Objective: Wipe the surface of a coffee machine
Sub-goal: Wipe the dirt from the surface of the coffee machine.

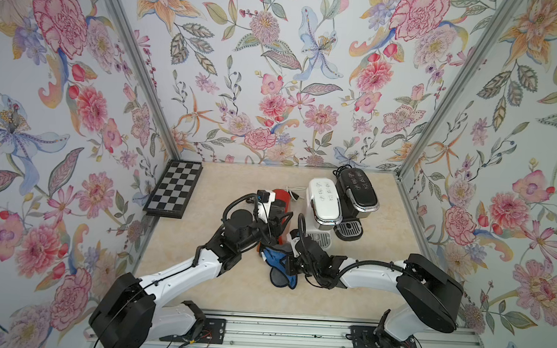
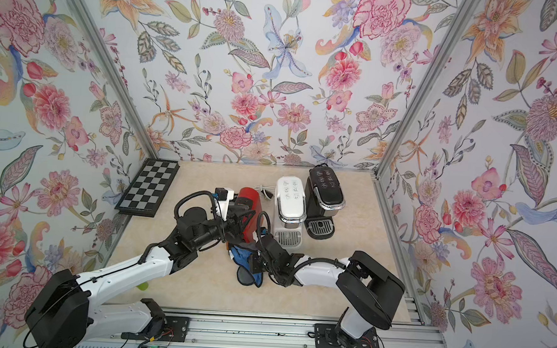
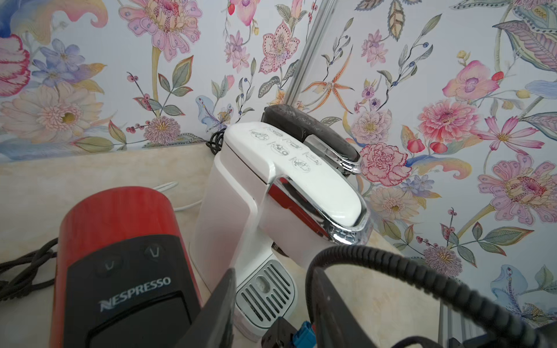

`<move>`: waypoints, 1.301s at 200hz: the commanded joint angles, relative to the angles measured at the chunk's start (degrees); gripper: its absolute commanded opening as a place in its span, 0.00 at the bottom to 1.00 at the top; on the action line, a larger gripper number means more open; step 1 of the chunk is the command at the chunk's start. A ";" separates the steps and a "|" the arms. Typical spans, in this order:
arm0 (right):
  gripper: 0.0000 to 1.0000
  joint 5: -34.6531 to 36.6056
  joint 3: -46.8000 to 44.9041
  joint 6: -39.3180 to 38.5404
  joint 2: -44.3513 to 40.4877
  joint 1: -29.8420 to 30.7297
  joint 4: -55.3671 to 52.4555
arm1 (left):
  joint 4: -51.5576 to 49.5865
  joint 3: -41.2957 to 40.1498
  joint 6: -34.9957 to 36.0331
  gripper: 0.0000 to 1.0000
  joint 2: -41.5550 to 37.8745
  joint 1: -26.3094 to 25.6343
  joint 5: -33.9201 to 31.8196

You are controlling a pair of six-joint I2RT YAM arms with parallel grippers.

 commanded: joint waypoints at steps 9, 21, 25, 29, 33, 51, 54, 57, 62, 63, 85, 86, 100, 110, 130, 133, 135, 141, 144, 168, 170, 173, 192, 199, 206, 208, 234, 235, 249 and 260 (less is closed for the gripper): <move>0.09 1.95 1.72 0.53 1.20 0.06 1.91 | 4.74 -4.75 -2.76 0.43 -0.48 -1.02 -1.44; 0.09 1.85 1.80 0.43 1.29 0.00 1.91 | 5.51 -6.28 -3.09 0.43 -1.25 -1.04 -1.95; 0.09 1.92 1.79 0.42 1.29 0.01 1.87 | 5.55 -6.55 -3.12 0.43 -1.47 -1.02 -1.99; 0.09 2.00 1.83 0.42 1.34 -0.02 1.91 | 5.44 -6.62 -2.98 0.43 -1.73 -1.02 -2.04; 0.09 2.14 1.82 0.46 1.29 -0.03 1.98 | 4.95 -6.44 -2.69 0.43 -1.98 -0.90 -2.28; 0.09 2.54 1.74 1.15 1.33 -0.29 2.97 | 1.28 -3.34 -0.13 0.45 -2.62 -0.73 -3.22; 0.09 2.55 1.68 1.32 1.31 -0.40 3.39 | 0.40 -2.35 0.37 0.46 -2.58 -0.66 -3.27; 0.09 2.54 1.59 1.49 1.30 -0.42 3.75 | -0.51 -1.29 1.02 0.46 -2.48 -0.66 -3.35; 0.09 2.67 1.27 1.77 1.28 -0.55 4.46 | -2.18 0.55 2.13 0.47 -2.20 -0.49 -3.54; 0.09 2.74 1.23 1.84 1.28 -0.59 4.59 | -2.46 0.87 2.29 0.47 -2.07 -0.46 -3.60; 0.10 3.42 -0.10 3.05 0.80 -1.65 6.73 | -8.16 9.49 6.22 0.48 1.40 0.88 -3.58; 0.10 3.42 -0.11 3.05 0.83 -1.67 6.74 | -8.26 9.82 6.40 0.48 1.62 0.97 -3.53; 0.09 4.22 -0.37 2.97 0.14 -2.34 6.22 | -9.19 13.91 6.95 0.48 4.72 2.44 -1.95; 0.09 4.49 -0.48 2.66 -0.35 -2.81 5.56 | -9.30 16.53 7.15 0.49 7.25 3.26 -1.89; 0.09 6.16 -1.02 2.94 -1.62 -3.41 4.79 | -13.37 23.37 9.19 0.48 13.84 3.78 -2.43; 0.09 6.33 -1.21 3.10 -1.77 -3.45 4.90 | -14.32 24.36 9.56 0.48 14.78 3.78 -2.70; 0.09 6.52 -1.32 3.26 -1.92 -3.49 5.01 | -14.75 24.94 9.81 0.48 15.29 3.76 -2.87; 0.09 7.05 -1.78 3.54 -2.41 -3.55 5.46 | -15.78 26.39 10.08 0.48 17.00 3.79 -3.25; 0.09 7.48 -1.98 3.84 -2.59 -3.54 5.66 | -16.26 26.95 10.19 0.48 17.77 3.78 -3.68; 0.08 9.17 -4.12 6.96 -3.41 -3.91 10.10 | -19.98 30.35 11.54 0.48 23.61 4.11 -7.41; 0.08 9.03 -4.33 7.33 -3.38 -4.00 10.68 | -20.45 30.65 11.62 0.48 23.89 4.12 -7.74; 0.08 8.86 -4.53 7.81 -3.24 -3.99 11.76 | -21.02 31.04 11.67 0.48 24.43 4.19 -7.97; 0.08 5.45 -3.65 10.39 -0.95 -2.91 17.61 | -23.28 32.46 12.24 0.48 26.33 4.63 -9.42; 0.08 4.17 -2.78 11.36 0.27 -1.93 19.79 | -23.86 32.57 12.63 0.48 26.68 4.76 -10.08; 0.08 3.40 -1.92 12.10 1.69 -0.53 21.83 | -24.17 32.40 13.02 0.48 26.84 4.82 -10.69; 0.08 3.17 -1.65 12.41 2.11 -0.21 22.27 | -24.25 32.39 13.07 0.48 26.94 4.87 -10.80; 0.07 1.88 -0.71 18.39 6.75 4.06 30.30 | -23.89 30.49 12.74 0.48 26.85 5.89 -9.81; 0.07 1.86 -0.77 18.72 6.87 4.17 30.96 | -23.82 30.30 12.69 0.48 26.82 5.93 -9.77; 0.06 2.07 -0.83 22.26 8.95 6.12 34.53 | -22.30 28.39 12.56 0.48 26.10 6.34 -9.40; 0.06 3.63 -0.84 23.46 9.55 8.03 35.43 | -21.36 27.24 12.06 0.47 25.92 6.95 -8.80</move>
